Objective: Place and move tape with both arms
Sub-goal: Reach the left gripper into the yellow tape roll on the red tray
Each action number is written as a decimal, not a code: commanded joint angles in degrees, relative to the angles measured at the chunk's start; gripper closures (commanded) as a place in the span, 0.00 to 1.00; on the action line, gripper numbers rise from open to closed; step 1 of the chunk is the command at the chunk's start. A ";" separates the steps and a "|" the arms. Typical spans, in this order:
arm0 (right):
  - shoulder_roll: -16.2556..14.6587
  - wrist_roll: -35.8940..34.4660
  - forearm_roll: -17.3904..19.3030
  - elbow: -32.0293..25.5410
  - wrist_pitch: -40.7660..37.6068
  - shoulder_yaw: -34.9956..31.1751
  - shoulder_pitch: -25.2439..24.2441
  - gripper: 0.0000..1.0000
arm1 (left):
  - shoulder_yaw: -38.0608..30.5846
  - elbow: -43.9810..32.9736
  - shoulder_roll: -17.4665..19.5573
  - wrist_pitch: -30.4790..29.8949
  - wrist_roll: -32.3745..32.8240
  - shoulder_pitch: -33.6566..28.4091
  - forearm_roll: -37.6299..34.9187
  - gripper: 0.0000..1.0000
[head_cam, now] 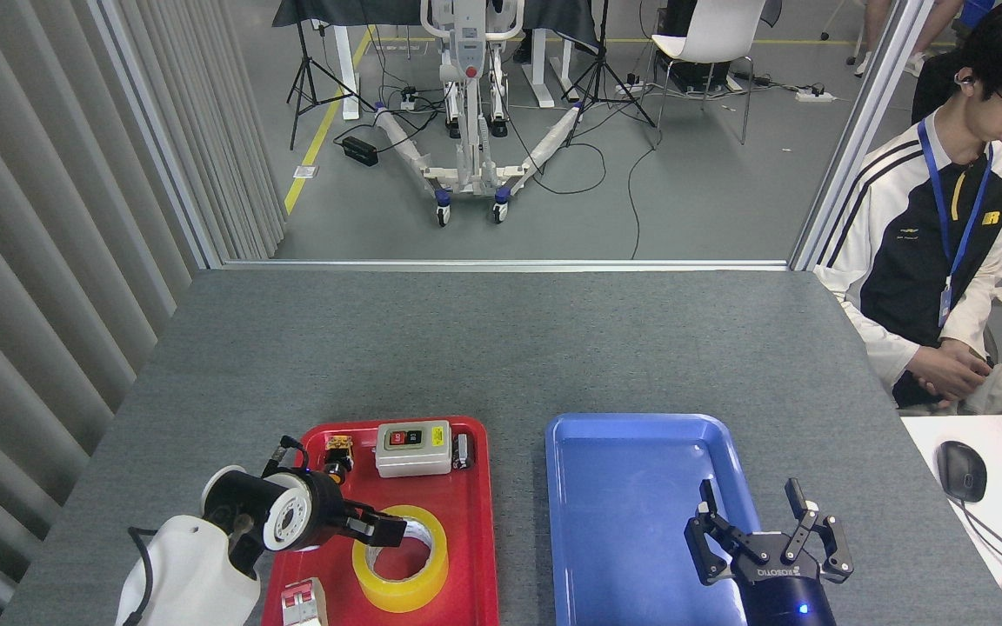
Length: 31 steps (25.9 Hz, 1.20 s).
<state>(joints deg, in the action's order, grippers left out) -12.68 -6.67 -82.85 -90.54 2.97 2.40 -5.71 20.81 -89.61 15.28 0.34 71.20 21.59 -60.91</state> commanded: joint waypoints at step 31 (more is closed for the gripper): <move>1.08 -0.36 -0.21 0.19 -2.53 0.06 -0.26 0.01 | -3.58 15.52 -10.54 -15.63 -2.47 6.18 -4.56 1.00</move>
<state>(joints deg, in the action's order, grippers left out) -11.45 -6.85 -83.06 -90.38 2.28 2.54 -5.90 19.42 -73.30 6.17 -10.47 71.02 26.44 -67.64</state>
